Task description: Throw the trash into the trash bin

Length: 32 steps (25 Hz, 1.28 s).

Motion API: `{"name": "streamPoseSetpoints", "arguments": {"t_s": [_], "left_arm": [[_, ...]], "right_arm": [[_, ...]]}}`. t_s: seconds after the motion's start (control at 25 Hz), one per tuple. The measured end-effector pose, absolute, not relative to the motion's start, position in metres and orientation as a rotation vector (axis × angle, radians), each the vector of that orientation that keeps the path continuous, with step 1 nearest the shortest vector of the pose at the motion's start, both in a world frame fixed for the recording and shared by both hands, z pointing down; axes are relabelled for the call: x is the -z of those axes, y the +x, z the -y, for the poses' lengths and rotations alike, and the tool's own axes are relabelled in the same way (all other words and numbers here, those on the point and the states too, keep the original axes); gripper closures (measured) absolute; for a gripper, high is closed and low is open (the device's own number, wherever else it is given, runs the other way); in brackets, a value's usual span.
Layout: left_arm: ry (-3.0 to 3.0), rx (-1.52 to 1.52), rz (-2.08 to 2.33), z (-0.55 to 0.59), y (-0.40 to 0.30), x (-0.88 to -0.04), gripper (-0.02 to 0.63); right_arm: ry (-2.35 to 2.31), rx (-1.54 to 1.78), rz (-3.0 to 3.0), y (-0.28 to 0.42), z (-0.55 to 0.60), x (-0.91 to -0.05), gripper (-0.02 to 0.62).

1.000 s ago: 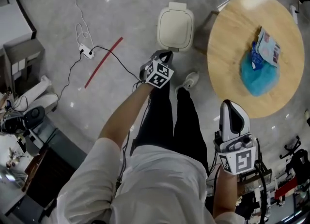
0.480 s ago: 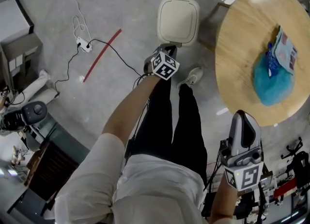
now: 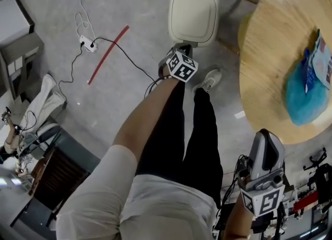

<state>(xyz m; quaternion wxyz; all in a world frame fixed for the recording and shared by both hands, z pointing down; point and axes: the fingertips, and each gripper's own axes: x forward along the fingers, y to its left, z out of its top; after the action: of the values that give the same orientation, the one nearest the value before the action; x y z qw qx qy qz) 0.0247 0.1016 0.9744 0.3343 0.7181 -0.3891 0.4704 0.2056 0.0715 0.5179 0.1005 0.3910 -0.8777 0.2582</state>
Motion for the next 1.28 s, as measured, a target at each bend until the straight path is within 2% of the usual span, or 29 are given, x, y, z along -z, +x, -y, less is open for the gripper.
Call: {"name": "streamPoseSetpoints", "arguments": {"t_s": [0.72, 1.28], "left_arm": [[1.807, -1.303, 1.070, -0.103, 0.025, -1.005, 0.601], [1.748, -1.231, 1.078, -0.100, 0.023, -1.004, 0.599]], "right_arm": [[1.190, -0.777, 2.580, 0.214, -0.066, -0.538, 0.594], [1.189, -0.779, 2.580, 0.208, -0.063, -0.542, 0.594]]}}
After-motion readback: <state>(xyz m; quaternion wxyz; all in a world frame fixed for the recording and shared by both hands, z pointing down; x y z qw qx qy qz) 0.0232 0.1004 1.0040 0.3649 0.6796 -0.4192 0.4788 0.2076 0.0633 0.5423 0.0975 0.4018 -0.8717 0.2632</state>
